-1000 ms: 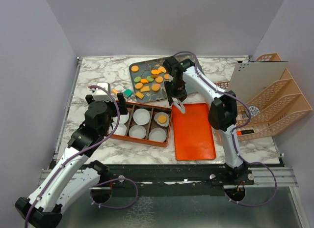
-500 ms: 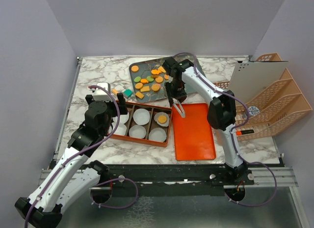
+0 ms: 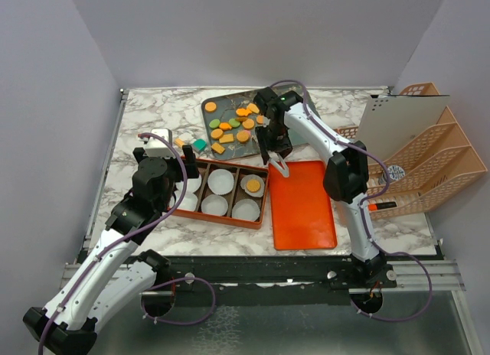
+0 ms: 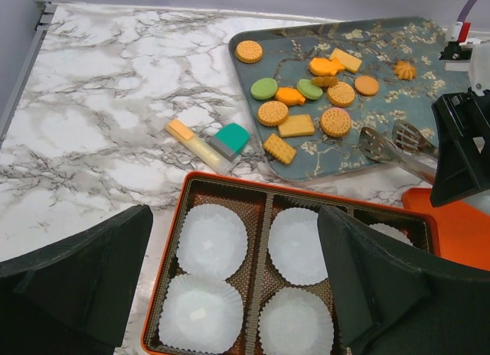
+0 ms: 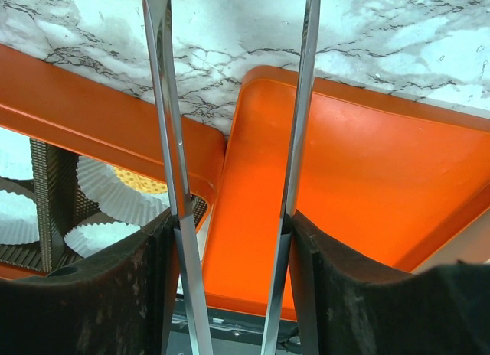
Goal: Pack the cookies
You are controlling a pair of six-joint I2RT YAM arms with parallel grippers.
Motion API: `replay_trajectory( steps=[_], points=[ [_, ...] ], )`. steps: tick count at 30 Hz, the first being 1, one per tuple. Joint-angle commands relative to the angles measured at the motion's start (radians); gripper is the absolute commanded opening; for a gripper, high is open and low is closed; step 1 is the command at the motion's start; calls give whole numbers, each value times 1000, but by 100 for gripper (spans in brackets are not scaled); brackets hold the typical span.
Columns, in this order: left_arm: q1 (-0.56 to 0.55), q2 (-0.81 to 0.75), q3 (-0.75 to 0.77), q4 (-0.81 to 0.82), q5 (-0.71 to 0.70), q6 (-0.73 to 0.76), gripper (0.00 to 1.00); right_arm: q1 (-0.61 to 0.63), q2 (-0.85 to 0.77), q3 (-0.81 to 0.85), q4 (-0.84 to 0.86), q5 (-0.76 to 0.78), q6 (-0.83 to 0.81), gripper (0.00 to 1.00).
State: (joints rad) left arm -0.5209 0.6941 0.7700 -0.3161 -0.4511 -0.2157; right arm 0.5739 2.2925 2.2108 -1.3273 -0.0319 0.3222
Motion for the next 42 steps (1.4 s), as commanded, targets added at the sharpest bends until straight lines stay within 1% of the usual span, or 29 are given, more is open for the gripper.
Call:
replay_trajectory(
  steps=[1,10,23,29,37,42],
  points=[
    [-8,0,-11,17,-20,13,98,-11,-48,-7,-21,-26,0,56],
    [-11,4,-10,18,-20,14,98,-13,-51,-17,-45,-74,22,56],
    [-20,1,-11,17,-27,16,98,-14,-31,-5,-69,-70,44,53],
    [-20,-4,-11,17,-28,16,98,-14,-31,9,-67,-65,46,47],
    [-20,-7,-11,14,-38,15,98,-14,-41,80,-58,-58,36,41],
    [-19,-3,-11,15,-40,15,98,-14,-74,59,-22,-72,28,35]
  ],
)
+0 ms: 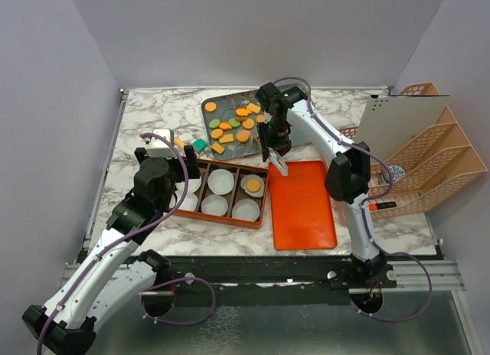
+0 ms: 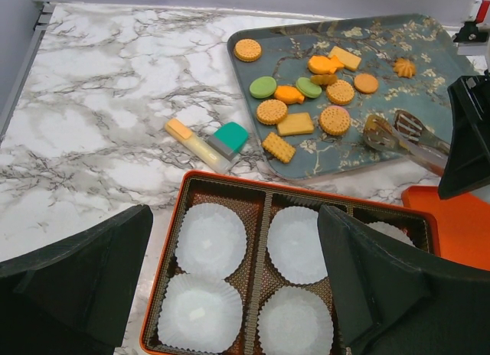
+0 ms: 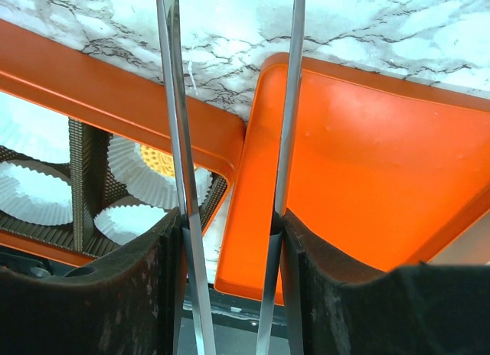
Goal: Pack the cookies
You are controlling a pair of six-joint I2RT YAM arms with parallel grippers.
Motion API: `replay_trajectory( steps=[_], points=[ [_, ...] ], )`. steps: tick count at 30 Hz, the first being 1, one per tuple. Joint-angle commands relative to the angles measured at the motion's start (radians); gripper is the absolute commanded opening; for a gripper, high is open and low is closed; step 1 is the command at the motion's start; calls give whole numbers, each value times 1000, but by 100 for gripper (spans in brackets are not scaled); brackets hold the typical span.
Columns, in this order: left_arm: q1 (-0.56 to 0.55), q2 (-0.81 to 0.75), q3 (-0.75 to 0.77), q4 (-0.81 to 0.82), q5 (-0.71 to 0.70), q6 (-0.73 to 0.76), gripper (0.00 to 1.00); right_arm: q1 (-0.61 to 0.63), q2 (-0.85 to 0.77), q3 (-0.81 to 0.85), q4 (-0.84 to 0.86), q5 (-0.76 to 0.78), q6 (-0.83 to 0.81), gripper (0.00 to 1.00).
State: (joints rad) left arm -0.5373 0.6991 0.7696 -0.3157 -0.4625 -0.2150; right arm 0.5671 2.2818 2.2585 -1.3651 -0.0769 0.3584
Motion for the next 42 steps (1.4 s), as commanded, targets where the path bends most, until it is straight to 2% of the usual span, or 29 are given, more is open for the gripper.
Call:
replay_trajectory(
  steps=[1,13,29,42],
  points=[
    [-1,-8,-10,14,-28,15,98,-7,-71,3,27,-27,-13,34],
    [21,-1,-12,14,-14,10,98,41,-220,-118,94,-15,-109,27],
    [48,18,-20,24,8,3,98,194,-548,-518,123,-30,-172,25],
    [62,34,-26,25,21,0,98,345,-669,-726,120,-80,-190,25]
  ],
)
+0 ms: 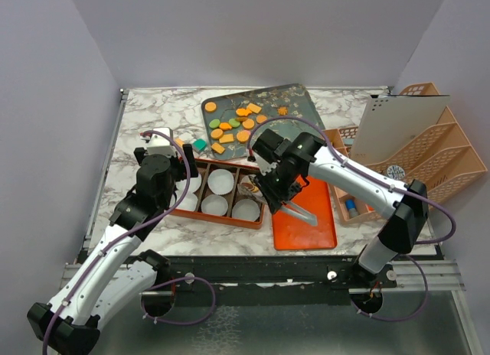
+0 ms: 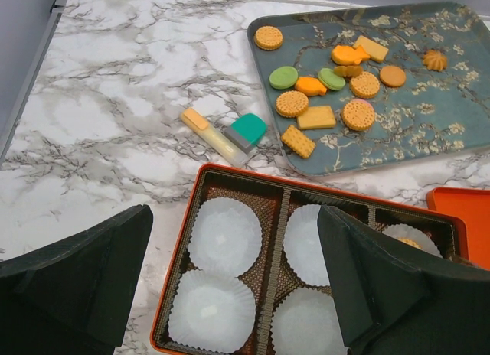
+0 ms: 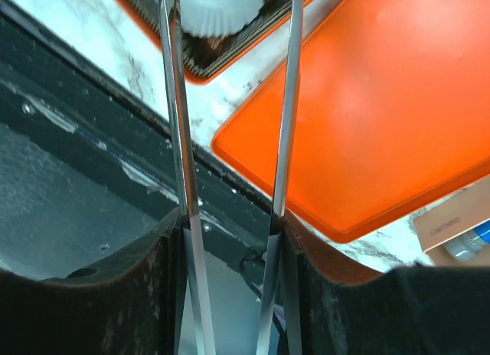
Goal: Pack the cookies
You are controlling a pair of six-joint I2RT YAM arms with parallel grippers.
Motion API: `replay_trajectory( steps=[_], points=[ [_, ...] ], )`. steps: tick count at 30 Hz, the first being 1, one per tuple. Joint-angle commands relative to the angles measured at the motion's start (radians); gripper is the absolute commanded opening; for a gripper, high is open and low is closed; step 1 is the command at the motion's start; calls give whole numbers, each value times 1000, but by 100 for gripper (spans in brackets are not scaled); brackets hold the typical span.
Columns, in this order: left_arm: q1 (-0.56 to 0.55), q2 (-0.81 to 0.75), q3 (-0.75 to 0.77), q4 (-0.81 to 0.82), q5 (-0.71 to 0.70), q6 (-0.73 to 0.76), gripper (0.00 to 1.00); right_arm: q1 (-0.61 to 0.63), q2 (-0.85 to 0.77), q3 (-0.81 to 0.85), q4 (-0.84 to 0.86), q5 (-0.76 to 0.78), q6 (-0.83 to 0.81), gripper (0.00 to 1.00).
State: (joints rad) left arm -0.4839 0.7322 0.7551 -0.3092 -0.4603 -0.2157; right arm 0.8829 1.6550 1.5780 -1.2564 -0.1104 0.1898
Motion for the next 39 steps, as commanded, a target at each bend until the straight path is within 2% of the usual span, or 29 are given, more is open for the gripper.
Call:
replay_trajectory(
  steps=[1,17,39],
  points=[
    [10,0,-11,18,18,1,98,33,-47,-59,15,-51,-21,25],
    [19,8,-14,21,27,1,98,69,-40,-177,96,-100,-27,26],
    [25,8,-14,21,38,1,98,70,-16,-201,115,-115,-44,51]
  ],
)
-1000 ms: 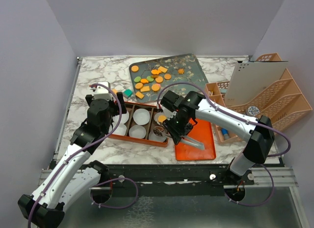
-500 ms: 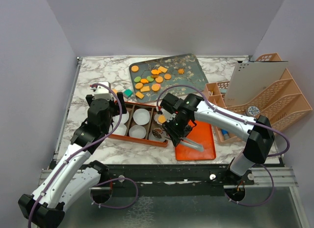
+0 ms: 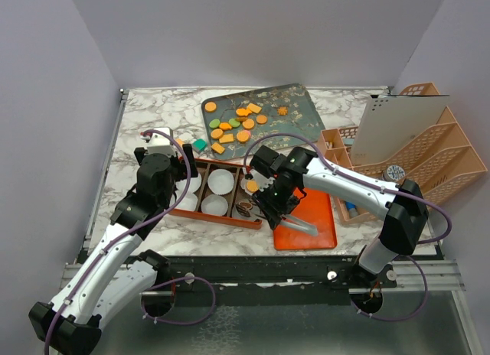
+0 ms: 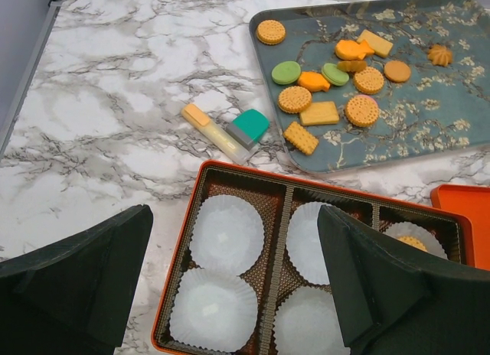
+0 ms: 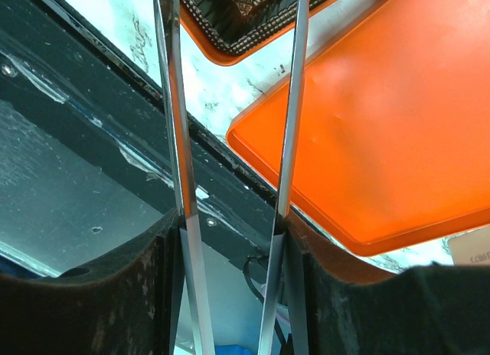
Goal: Pack the cookies
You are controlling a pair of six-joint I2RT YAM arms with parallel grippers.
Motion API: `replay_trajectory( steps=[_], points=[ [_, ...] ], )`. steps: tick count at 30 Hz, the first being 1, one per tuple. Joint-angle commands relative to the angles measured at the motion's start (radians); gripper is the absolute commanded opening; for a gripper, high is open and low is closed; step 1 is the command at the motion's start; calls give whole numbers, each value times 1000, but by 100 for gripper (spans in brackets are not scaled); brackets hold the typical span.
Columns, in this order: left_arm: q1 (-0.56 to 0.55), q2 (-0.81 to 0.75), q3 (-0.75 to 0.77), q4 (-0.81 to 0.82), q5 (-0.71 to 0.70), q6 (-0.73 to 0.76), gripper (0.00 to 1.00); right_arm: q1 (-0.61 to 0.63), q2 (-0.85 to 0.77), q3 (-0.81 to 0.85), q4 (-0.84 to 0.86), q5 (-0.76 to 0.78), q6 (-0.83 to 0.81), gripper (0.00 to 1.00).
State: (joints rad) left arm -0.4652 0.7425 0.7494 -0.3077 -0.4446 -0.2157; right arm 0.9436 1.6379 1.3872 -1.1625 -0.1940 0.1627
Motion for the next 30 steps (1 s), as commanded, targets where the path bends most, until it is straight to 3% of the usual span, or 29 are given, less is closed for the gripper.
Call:
replay_trajectory(
  steps=[1,10,20,30],
  points=[
    [7,-2,-8,19,24,1,98,9,2,-11,22,-31,-17,52],
    [8,-6,-8,19,24,1,98,9,-4,16,22,10,-8,59],
    [10,-12,-8,18,30,1,98,8,-18,124,32,63,22,55],
    [8,-33,-11,17,56,-5,98,-59,82,317,50,156,32,54]
  ],
)
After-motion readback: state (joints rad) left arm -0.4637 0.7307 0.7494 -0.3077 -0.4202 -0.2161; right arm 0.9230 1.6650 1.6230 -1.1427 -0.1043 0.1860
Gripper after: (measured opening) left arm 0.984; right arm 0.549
